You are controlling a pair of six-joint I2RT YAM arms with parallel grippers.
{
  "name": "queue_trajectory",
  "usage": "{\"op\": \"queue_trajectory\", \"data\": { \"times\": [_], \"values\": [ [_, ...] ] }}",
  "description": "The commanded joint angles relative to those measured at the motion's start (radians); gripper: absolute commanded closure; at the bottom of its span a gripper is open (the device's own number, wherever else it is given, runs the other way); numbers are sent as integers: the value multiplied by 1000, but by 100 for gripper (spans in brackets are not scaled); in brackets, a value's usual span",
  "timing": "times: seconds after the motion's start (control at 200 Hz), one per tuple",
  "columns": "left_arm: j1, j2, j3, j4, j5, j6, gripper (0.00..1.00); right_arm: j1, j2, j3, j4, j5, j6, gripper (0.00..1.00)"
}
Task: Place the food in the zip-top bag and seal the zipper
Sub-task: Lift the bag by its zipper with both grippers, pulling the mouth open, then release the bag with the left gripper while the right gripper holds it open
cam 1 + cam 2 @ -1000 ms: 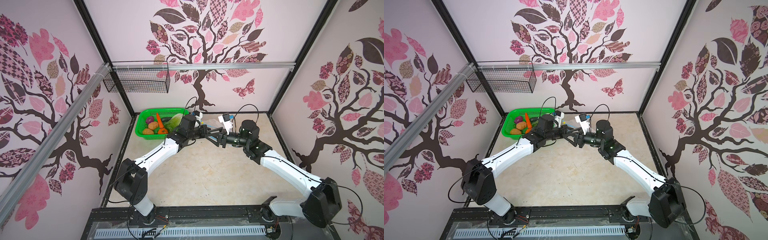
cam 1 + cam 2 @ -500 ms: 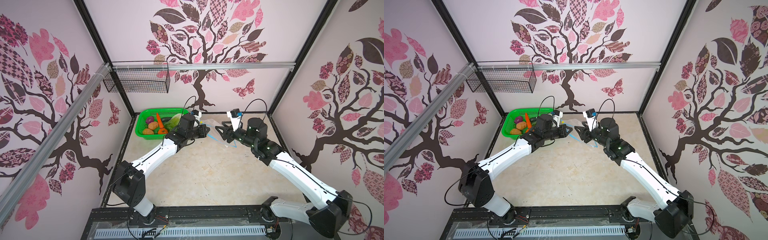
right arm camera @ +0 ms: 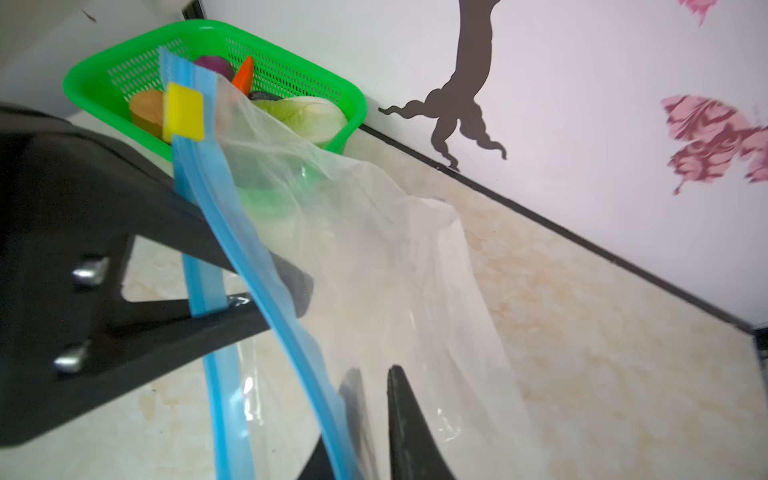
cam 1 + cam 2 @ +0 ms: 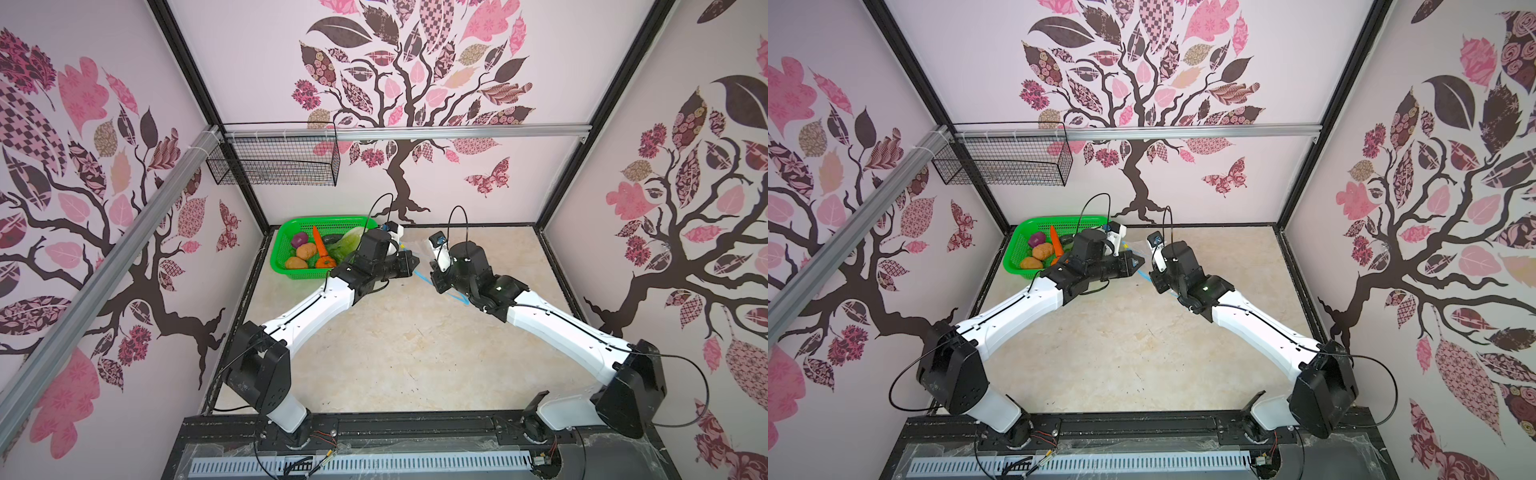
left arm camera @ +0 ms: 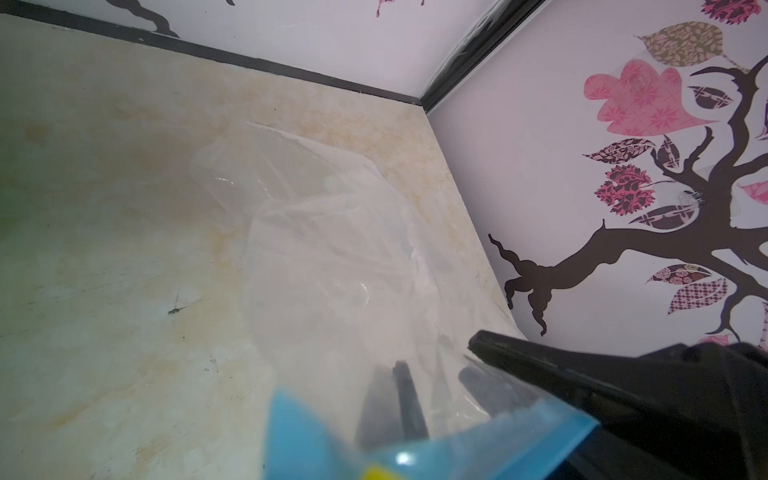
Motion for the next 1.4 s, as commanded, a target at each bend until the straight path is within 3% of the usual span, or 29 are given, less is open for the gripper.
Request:
{"op": "queue_trajectory", "data": {
  "times": [0.0, 0.15, 0.27, 0.46, 0.565, 0.75, 0.855, 0.93, 1.0, 1.225, 1.39],
  "values": [
    [1, 16, 34, -20, 24, 36, 100, -3, -54, 34, -26, 89, 37, 91],
    [-43, 108, 157, -63, 100, 87, 100, -4, -92, 60, -104, 222, 80, 100],
    [-94, 177, 263, -77, 157, 116, 100, -4, -140, 90, -177, 327, 110, 100],
    [-96, 251, 305, 48, 300, 57, 100, -4, -202, 195, -340, 352, 167, 100],
    [-95, 299, 333, 3, 298, 94, 100, -4, -201, 188, -364, 247, 178, 100],
    [-81, 336, 301, -111, 151, 145, 100, -13, -105, 74, -299, 143, 236, 100],
    [-68, 316, 247, -122, 131, 129, 78, -47, -33, 17, -234, 64, 301, 100],
    [-63, 287, 209, -136, 102, 121, 52, -84, -8, -28, -161, -27, 349, 100],
    [-55, 245, 172, -147, 73, 111, 41, -125, -3, -74, -79, -137, 391, 100],
    [36, 87, 77, -180, -6, 86, 29, -264, 9, -192, 192, -480, 526, 100],
    [103, 41, 109, -258, -161, 168, 21, -378, 75, -244, 377, -725, 642, 100]
  ]
}}
